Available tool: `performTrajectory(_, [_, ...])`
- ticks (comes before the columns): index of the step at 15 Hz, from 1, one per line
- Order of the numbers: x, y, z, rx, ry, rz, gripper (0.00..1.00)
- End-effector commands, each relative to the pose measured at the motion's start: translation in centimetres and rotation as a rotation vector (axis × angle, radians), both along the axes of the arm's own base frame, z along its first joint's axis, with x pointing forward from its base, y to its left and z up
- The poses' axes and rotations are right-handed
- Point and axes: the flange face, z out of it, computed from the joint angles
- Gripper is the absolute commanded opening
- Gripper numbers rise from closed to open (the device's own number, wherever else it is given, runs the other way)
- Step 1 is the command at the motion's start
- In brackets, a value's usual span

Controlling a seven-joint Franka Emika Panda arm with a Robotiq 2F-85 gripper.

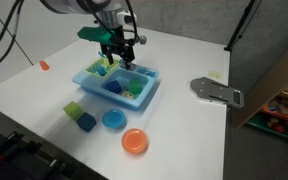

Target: Put the green block into the toy sink

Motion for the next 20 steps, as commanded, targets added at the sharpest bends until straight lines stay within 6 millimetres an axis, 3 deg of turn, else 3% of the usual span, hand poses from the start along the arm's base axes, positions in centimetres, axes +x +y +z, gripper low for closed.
performTrajectory(1, [-1.7,1.7,4.7,0.021,0.056,0.009,1.00])
performTrajectory(10, [-6.1,5.2,15.5,0.001,0.205,0.017,1.00])
performTrajectory(20, [-13.1,8.5,24.8,0.036,0.104,0.099,1.00])
